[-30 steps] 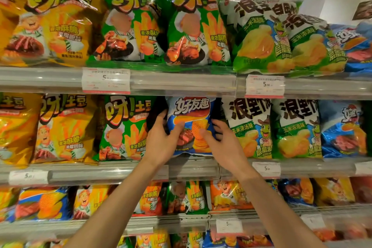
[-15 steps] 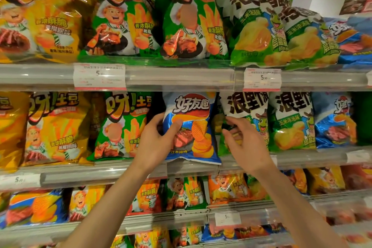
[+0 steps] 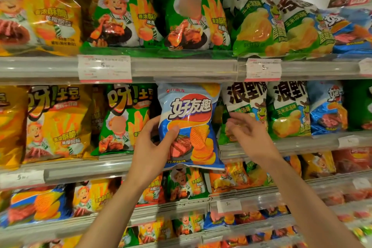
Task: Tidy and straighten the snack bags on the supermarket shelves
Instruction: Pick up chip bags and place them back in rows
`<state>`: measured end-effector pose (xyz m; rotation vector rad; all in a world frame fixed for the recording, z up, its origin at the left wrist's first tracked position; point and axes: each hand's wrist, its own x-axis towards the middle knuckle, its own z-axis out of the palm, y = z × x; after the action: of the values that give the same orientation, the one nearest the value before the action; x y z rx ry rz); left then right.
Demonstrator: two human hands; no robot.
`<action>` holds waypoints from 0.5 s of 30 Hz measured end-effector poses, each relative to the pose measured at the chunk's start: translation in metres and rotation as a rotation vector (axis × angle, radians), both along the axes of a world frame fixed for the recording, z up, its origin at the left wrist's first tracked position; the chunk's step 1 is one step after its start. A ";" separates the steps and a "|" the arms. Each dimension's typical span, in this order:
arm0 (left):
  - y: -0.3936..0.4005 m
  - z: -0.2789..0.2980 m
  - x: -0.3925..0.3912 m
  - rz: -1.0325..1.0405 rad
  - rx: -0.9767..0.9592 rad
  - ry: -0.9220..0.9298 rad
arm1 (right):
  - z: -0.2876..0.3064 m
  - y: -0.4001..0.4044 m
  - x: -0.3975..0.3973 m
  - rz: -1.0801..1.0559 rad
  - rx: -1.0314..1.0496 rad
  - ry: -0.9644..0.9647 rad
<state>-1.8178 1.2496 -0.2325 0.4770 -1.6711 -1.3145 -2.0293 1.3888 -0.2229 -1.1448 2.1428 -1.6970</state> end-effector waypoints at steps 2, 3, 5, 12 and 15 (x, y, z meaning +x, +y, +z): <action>0.001 -0.006 0.004 -0.016 0.005 -0.008 | -0.009 0.010 0.008 -0.005 -0.041 -0.104; 0.002 -0.009 0.006 -0.025 0.010 -0.016 | -0.013 0.017 0.013 -0.013 -0.055 -0.157; 0.007 -0.017 0.007 -0.049 0.037 -0.014 | -0.025 0.032 0.021 -0.029 -0.072 -0.204; 0.049 -0.040 -0.003 -0.044 0.126 -0.012 | -0.066 0.095 0.028 -0.128 -0.107 -0.345; 0.079 -0.047 -0.016 -0.008 0.165 -0.012 | -0.074 0.126 0.019 -0.160 -0.118 -0.408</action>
<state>-1.8340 1.3284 -0.2797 0.5766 -1.5829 -1.4655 -2.0098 1.5143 -0.2969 -0.5921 1.9407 -1.9456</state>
